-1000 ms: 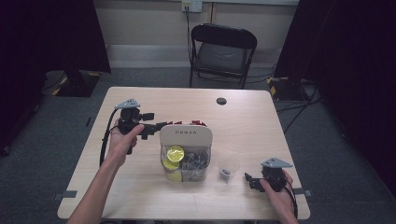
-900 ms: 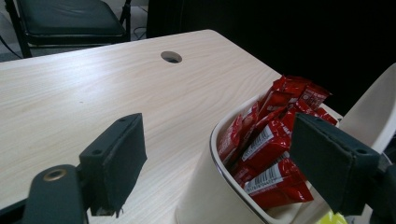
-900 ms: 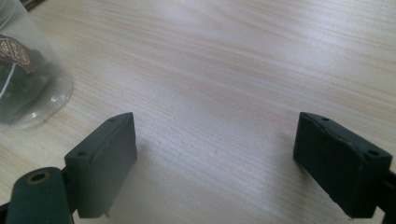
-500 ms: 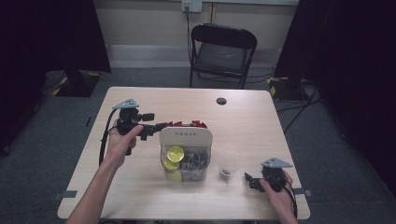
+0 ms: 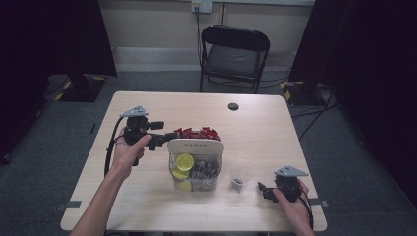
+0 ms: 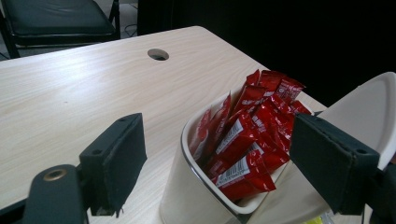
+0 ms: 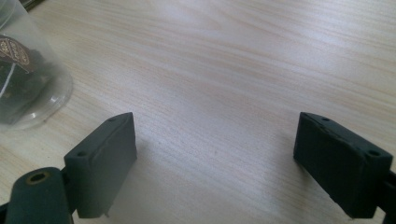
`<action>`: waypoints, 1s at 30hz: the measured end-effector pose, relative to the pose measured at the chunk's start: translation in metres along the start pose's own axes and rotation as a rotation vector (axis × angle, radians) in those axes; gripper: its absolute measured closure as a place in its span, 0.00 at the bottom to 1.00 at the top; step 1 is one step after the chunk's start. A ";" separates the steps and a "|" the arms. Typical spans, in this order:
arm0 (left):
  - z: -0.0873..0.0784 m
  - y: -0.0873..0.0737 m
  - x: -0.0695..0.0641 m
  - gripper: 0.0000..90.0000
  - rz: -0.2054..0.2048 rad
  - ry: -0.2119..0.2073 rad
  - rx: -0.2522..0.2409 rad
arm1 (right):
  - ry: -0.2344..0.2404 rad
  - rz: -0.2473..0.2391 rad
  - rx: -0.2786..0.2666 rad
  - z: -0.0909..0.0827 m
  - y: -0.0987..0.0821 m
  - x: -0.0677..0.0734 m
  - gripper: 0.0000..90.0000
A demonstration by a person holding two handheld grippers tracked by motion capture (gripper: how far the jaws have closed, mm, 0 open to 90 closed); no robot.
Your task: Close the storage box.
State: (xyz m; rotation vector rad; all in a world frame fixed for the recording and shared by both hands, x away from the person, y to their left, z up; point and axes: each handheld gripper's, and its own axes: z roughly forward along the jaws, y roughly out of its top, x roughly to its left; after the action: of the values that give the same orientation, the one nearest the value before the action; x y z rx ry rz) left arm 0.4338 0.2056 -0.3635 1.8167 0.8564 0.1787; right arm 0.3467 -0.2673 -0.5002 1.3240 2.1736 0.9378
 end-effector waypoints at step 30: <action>-0.004 -0.014 -0.018 0.18 0.026 -0.022 0.059 | 0.009 -0.006 0.000 0.002 0.002 -0.001 0.13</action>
State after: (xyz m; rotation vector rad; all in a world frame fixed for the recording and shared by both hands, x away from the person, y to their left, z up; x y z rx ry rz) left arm 0.4117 0.1996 -0.3689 1.8827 0.8306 0.1515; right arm 0.3500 -0.2671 -0.5003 1.3151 2.1831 0.9425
